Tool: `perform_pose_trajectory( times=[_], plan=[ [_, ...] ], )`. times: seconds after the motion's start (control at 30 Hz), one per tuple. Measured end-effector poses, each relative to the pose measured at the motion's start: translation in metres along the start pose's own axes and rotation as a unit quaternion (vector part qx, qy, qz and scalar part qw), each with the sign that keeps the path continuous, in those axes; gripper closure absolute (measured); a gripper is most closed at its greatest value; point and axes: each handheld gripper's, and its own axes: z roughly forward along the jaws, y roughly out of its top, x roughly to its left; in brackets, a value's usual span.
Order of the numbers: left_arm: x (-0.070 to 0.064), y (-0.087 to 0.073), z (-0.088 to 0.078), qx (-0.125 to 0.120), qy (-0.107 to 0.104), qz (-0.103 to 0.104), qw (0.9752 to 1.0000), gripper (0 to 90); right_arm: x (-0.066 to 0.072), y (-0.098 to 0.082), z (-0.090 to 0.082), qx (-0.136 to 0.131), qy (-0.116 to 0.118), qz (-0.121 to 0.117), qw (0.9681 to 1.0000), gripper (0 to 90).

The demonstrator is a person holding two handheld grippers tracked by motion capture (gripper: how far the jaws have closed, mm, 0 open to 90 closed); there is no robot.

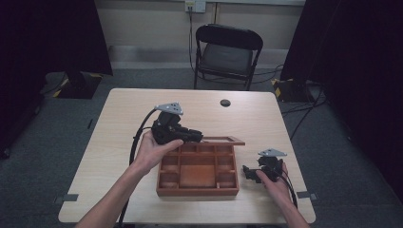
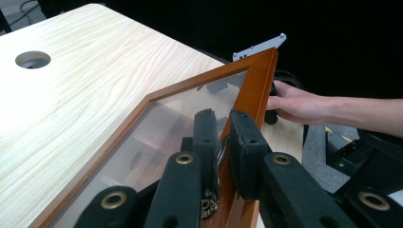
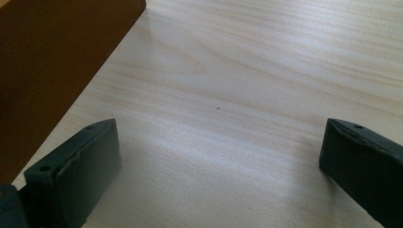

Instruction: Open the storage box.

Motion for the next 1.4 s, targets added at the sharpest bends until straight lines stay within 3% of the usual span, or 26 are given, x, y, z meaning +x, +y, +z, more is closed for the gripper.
perform_pose_trajectory(
  times=[1.4],
  plan=[
    [0.0000, -0.0008, 0.0001, -0.005, 0.000, -0.001, 1.0000, 81.7, 0.0000, 0.0000, 0.0000, 0.000, 0.000, 0.000, 1.0000, 0.0]
  ],
)
